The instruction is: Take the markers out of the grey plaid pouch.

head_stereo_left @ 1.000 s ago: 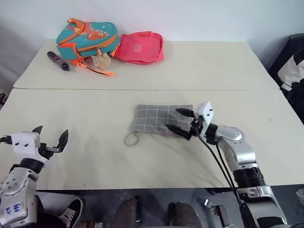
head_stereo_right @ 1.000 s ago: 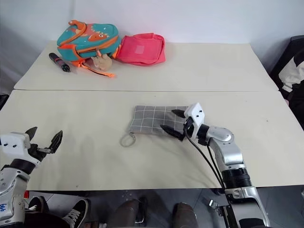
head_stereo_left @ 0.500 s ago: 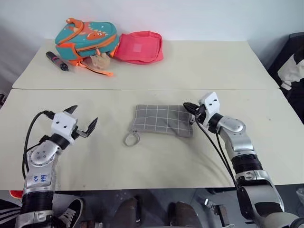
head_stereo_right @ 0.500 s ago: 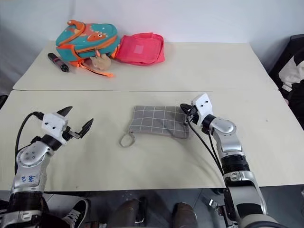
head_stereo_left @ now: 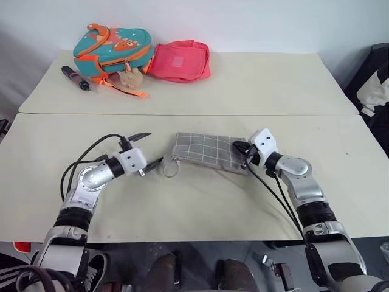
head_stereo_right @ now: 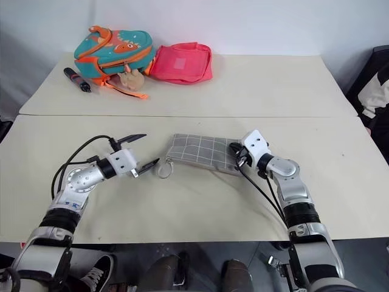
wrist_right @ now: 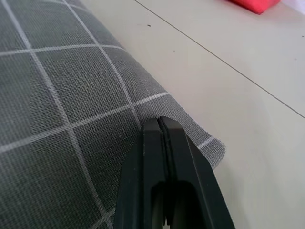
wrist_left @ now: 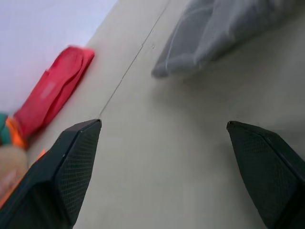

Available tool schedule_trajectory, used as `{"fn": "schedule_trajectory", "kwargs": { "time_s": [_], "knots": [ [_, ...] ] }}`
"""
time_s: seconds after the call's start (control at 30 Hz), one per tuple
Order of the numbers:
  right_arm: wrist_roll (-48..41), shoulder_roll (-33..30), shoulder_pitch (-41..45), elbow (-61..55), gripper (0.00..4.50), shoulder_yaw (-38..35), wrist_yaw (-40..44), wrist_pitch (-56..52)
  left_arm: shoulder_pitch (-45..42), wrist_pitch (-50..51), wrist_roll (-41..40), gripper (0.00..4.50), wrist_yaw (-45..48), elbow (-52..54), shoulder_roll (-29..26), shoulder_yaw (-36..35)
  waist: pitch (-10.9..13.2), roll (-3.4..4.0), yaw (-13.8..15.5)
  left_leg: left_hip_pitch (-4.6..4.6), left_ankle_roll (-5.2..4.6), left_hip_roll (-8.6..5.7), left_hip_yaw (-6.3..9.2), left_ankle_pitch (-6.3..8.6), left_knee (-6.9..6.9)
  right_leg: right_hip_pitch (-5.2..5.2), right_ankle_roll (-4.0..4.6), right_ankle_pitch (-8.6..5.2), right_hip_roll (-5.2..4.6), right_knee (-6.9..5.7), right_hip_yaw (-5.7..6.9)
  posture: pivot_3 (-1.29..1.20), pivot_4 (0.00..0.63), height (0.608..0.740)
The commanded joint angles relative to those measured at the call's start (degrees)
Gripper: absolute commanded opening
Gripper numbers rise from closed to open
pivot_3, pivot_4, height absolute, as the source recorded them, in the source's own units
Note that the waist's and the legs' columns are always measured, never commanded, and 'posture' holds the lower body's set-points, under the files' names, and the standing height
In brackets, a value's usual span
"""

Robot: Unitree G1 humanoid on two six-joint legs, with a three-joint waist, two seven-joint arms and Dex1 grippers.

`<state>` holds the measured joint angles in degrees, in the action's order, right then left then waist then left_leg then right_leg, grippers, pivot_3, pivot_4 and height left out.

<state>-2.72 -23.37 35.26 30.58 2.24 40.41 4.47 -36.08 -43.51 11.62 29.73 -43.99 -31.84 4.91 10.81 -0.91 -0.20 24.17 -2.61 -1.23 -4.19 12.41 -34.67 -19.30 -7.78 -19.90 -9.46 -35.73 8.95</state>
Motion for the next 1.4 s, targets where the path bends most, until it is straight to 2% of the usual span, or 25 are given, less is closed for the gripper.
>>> {"fn": "schedule_trajectory", "kwargs": {
  "time_s": [0.03,0.37,0.47,0.63,0.87,0.93,1.07,1.2,1.37,1.4],
  "knots": [
    [-0.41,0.21,-0.22,-2.34,0.03,-0.03,-0.04,-0.49,-5.18,-4.46,1.90,4.50,0.49,-6.70,2.04,3.08,0.00,0.00,0.03,0.00,0.00,0.00,0.00,0.00,-0.02,0.01,0.00,0.00,0.00,-0.01,0.01,0.00,0.150,0.740],
    [-0.60,0.56,-2.10,-5.89,0.03,-0.30,-0.76,-2.29,-11.70,-9.21,4.78,4.50,0.45,-16.42,5.49,7.72,0.00,0.00,-0.04,0.02,-0.03,0.02,0.00,0.00,-0.25,0.05,0.00,0.00,0.00,-0.10,0.07,0.00,0.150,0.740],
    [-0.73,0.54,-2.40,-6.71,0.00,-0.43,-0.81,-2.82,-12.09,-9.45,3.55,3.87,2.49,-17.61,5.79,7.67,0.00,0.00,-0.07,0.02,-0.06,0.02,0.00,0.01,-0.30,0.06,0.00,0.00,0.00,-0.10,0.06,0.00,0.150,0.740],
    [-0.70,0.52,-2.46,-6.72,0.00,-0.49,-0.86,-2.84,-12.11,-10.03,2.93,2.29,3.65,-18.29,6.55,7.47,0.00,0.00,-0.08,0.02,-0.06,0.03,0.00,0.01,-0.31,0.05,0.00,0.00,0.00,-0.11,0.06,0.00,0.150,0.740],
    [-0.73,0.64,-2.03,-6.83,0.00,-0.43,-0.82,-3.06,-11.18,-8.09,-2.20,0.07,10.53,-17.72,7.73,5.95,0.00,0.00,-0.10,0.02,-0.07,0.03,0.00,0.02,-0.34,0.07,0.00,0.00,-0.01,-0.12,0.06,0.00,0.150,0.740],
    [-1.79,0.77,-1.64,-6.98,0.00,-1.03,-0.25,-3.67,-10.72,-6.85,-3.71,0.03,12.40,-16.67,7.94,5.42,0.00,0.00,-0.11,0.01,-0.07,0.03,0.00,0.02,-0.35,0.07,0.00,0.00,-0.01,-0.12,0.06,0.00,0.150,0.740],
    [-5.06,1.11,-0.49,-8.79,1.26,-3.24,-0.33,-6.39,-9.28,-3.17,-4.98,0.00,13.06,-13.01,7.61,4.79,0.00,0.00,-0.15,0.02,-0.07,0.03,0.00,0.02,-0.36,0.07,0.00,0.00,-0.01,-0.13,0.06,0.00,0.150,0.740],
    [-7.33,0.56,1.06,-12.74,2.66,-4.68,-0.60,-9.54,-6.58,2.41,-3.40,0.00,7.90,-4.74,6.51,3.84,0.00,0.00,-0.16,0.02,-0.07,0.03,0.01,0.02,-0.36,0.07,0.00,0.00,-0.01,-0.14,0.05,0.00,0.150,0.740],
    [-18.68,-0.11,-0.48,-27.67,4.47,-5.33,4.88,-23.57,-0.43,18.79,1.83,0.00,-0.76,13.17,4.75,2.16,0.00,0.00,-0.11,0.03,-0.07,0.05,0.07,0.02,-0.35,0.04,0.00,0.00,0.00,-0.20,0.03,0.00,0.150,0.740],
    [-22.01,-0.54,-1.90,-32.23,4.49,-4.93,6.44,-27.39,0.99,22.18,3.52,0.00,-3.06,17.47,4.74,1.63,0.00,0.00,-0.09,0.03,-0.08,0.05,0.07,0.03,-0.34,0.03,0.00,0.00,0.00,-0.19,0.03,0.00,0.150,0.740]
  ]
}}
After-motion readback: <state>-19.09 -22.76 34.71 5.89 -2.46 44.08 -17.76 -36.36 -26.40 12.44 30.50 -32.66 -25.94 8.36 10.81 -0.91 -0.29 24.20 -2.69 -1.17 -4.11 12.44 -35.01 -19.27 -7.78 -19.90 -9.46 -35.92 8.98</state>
